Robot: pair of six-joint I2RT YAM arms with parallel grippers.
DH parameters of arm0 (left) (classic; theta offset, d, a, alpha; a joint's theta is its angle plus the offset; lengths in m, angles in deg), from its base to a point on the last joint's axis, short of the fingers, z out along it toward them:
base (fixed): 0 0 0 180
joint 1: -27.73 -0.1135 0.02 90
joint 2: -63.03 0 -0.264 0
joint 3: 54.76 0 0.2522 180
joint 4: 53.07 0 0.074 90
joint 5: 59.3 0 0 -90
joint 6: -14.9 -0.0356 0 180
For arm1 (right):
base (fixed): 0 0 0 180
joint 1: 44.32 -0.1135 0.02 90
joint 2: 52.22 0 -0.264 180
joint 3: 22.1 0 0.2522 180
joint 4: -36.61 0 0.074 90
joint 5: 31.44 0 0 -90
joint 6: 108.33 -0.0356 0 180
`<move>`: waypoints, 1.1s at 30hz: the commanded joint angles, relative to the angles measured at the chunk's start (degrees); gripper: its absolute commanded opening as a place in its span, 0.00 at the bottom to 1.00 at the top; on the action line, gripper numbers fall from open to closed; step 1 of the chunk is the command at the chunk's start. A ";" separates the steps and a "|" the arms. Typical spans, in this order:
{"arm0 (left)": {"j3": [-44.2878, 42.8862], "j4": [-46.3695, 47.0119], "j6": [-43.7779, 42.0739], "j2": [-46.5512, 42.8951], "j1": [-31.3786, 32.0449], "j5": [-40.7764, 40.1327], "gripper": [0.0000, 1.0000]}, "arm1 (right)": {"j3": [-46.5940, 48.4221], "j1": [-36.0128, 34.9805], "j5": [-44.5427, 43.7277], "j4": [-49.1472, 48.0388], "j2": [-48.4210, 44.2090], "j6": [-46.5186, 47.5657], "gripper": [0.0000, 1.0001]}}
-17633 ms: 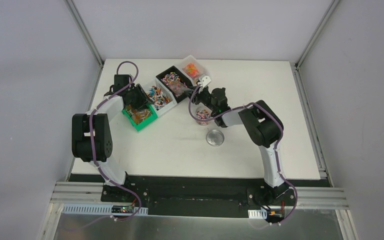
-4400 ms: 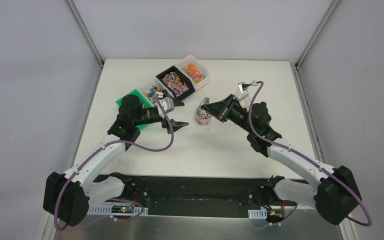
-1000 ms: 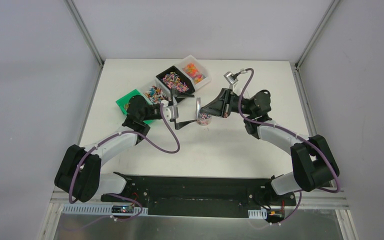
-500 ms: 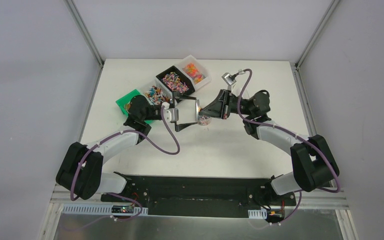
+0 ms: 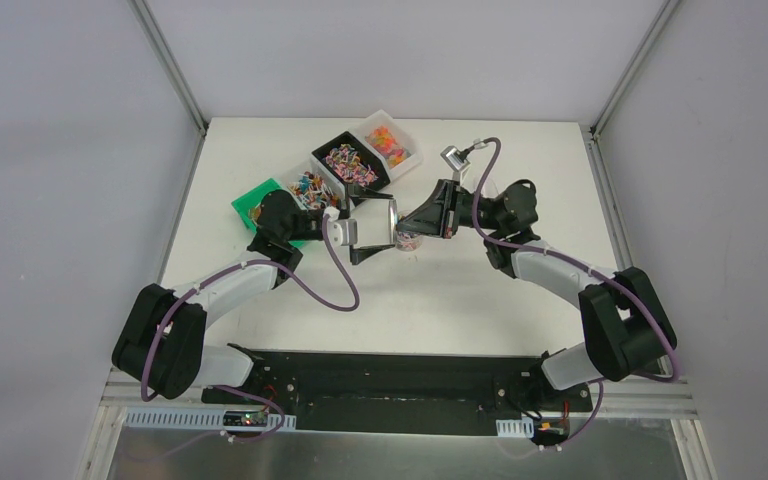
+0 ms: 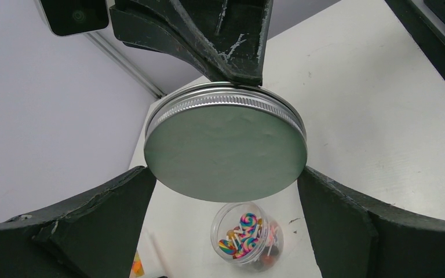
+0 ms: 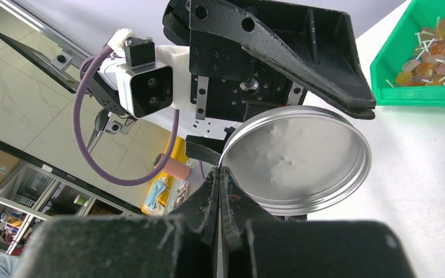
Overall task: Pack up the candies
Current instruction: Close the bottle lid on the packing bottle.
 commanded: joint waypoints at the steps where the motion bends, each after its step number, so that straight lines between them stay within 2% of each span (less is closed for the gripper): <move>1: -1.78 0.46 -2.43 -1.55 0.42 2.21 0.99 | 2.41 -0.27 0.47 -2.73 0.19 -0.07 0.00; 13: -2.25 0.25 -2.35 -1.58 0.41 2.83 0.99 | 2.14 -0.28 0.38 -2.64 1.22 -0.07 0.00; 18: -3.70 -4.14 -3.60 -1.57 0.35 3.36 0.89 | 1.93 -0.14 0.17 -2.33 1.23 0.02 0.00; 22: -4.94 -8.85 -4.05 -1.65 0.33 2.31 0.75 | 1.40 0.30 -1.12 -0.17 1.14 0.58 0.00; 31: -5.42 -13.03 -5.40 -2.01 0.33 -2.01 0.71 | -0.17 3.18 -2.53 2.14 1.00 0.84 0.00; 33: -5.88 -14.32 -5.84 -1.78 0.33 -3.53 0.71 | -0.35 3.78 -2.72 2.76 1.20 1.08 0.03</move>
